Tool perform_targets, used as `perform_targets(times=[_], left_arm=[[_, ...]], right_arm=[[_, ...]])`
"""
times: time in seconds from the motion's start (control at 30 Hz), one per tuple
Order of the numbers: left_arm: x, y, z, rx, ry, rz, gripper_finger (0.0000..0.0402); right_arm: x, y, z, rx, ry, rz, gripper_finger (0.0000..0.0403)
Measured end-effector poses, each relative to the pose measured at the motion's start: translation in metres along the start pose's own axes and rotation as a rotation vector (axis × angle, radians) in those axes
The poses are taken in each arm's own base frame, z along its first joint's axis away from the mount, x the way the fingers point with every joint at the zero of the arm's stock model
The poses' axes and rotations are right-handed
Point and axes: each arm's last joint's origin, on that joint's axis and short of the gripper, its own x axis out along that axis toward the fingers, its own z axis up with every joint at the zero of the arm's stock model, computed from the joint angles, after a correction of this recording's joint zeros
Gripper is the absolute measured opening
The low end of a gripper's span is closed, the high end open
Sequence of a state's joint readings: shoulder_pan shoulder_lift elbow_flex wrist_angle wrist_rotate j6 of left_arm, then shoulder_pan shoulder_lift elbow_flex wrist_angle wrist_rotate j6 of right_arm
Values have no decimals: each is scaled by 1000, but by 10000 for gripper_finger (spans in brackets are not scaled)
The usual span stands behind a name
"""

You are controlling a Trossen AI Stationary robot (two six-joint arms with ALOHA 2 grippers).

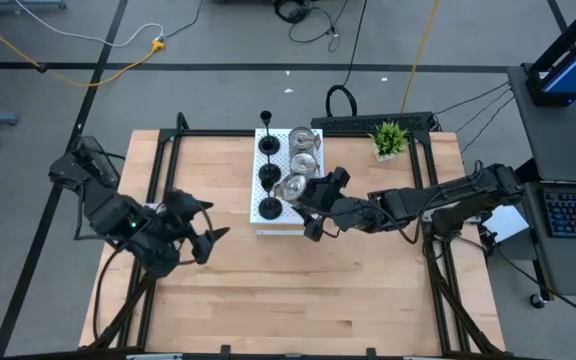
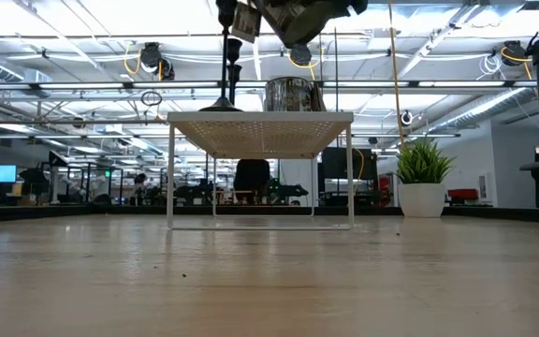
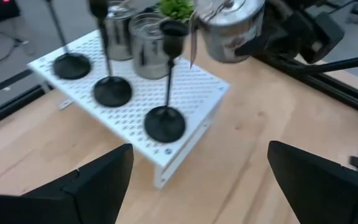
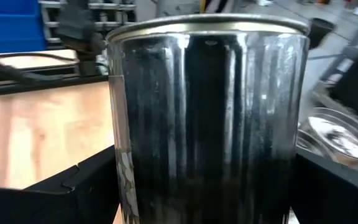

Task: Pick & Place candle stick holders
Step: Put the silver scented candle on the shelf aligned with the other silver scented candle

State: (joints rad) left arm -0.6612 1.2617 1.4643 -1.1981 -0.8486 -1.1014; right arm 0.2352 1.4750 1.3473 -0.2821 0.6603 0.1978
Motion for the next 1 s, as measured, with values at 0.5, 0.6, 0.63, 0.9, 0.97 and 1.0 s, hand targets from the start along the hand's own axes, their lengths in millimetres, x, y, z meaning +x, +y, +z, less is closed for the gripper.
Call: perform_targets(times=[0.5,0.6,0.63,0.9,0.97,1.0], left_arm=[[-20,16,-21,-15,5,102,379],[-20,17,-23,-14,6,110,375],[-19,18,-24,-16,6,114,374],[-7,31,-44,-87,3,150,383],[-3,37,-51,-113,-13,145,382],[-1,40,-54,-124,-18,138,381]], right_arm=[[-20,-5,-8,71,23,-164,354],[-26,-6,-19,109,17,-200,354],[-27,-7,-24,125,14,-216,354],[-26,-3,-66,336,-178,-188,354],[-21,-1,-77,362,-260,-140,354],[-18,-2,-81,378,-301,-123,354]])
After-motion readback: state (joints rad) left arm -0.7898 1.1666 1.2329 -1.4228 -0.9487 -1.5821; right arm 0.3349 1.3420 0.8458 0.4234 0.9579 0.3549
